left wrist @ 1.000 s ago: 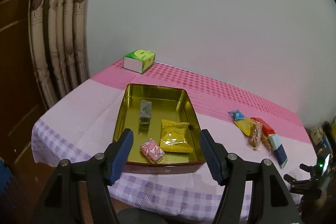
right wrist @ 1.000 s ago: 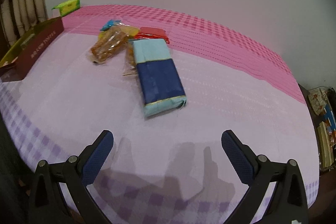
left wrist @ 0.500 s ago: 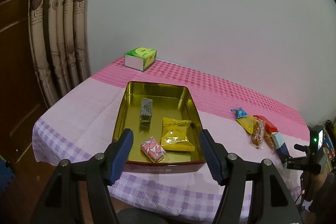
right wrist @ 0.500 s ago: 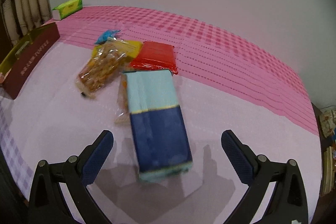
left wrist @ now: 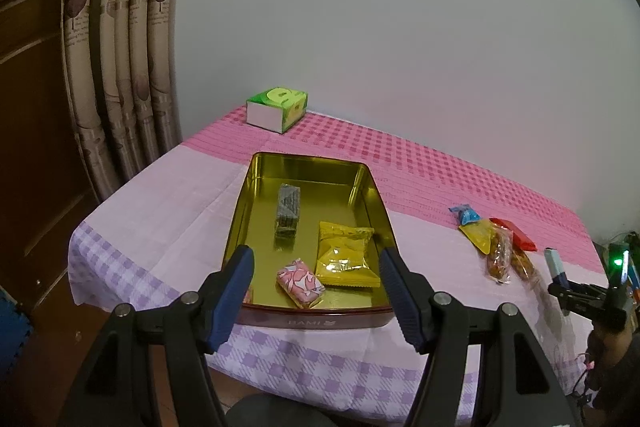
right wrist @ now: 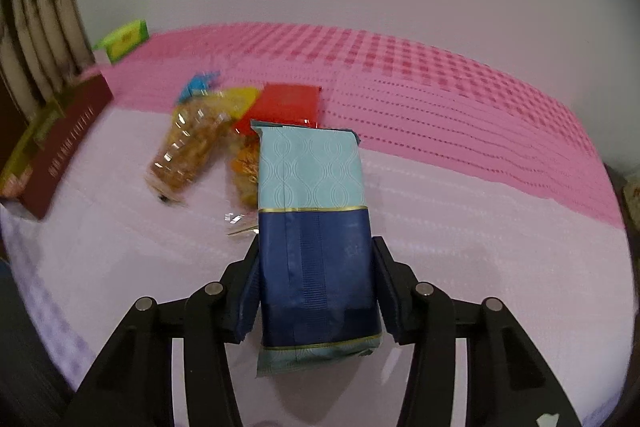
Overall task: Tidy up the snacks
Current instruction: 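Reach the right gripper to the blue-and-teal box and grasp it, then lift the blue-and-teal box with the right gripper toward the tin tray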
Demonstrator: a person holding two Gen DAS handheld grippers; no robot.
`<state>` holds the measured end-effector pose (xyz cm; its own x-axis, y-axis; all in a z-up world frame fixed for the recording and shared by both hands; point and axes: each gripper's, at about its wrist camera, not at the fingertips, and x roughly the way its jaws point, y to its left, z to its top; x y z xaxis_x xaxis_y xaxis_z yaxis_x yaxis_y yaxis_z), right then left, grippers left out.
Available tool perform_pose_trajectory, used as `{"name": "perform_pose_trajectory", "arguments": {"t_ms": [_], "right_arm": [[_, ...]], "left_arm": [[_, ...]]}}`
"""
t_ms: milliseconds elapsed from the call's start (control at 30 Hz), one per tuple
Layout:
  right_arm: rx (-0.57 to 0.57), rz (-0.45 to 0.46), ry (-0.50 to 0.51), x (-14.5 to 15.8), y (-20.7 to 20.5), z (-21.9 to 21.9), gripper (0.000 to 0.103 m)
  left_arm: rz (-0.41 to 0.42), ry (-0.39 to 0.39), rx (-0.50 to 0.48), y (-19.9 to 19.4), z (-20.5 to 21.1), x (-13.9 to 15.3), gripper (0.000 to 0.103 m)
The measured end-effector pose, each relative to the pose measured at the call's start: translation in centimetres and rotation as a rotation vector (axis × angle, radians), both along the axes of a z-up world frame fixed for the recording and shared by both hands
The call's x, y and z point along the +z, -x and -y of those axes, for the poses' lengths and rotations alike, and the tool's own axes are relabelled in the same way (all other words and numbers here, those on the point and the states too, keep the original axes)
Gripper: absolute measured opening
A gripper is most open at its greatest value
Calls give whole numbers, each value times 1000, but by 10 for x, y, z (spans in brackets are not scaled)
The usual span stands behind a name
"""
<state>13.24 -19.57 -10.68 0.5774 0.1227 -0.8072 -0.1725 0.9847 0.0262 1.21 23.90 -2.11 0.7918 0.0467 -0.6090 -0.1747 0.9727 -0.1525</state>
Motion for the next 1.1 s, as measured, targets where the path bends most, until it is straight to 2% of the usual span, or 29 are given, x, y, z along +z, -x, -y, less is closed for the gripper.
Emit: {"name": "perform_pose_trajectory", "arguments": {"t_ms": [233, 400, 533, 800, 1100], "right_arm": [[-43, 42, -8, 28, 13, 6, 46], [-50, 88, -11, 64, 13, -2, 46], [-35, 124, -18, 95, 13, -18, 46], [43, 175, -7, 149, 0, -83, 46], [142, 206, 21, 176, -17, -168, 46]], "left_arm": [[9, -10, 57, 14, -2, 9, 66], [18, 22, 136, 40, -11, 14, 66], [7, 8, 146, 51, -10, 12, 66], [16, 27, 177, 58, -17, 14, 66], [14, 32, 227, 61, -25, 15, 66]]}}
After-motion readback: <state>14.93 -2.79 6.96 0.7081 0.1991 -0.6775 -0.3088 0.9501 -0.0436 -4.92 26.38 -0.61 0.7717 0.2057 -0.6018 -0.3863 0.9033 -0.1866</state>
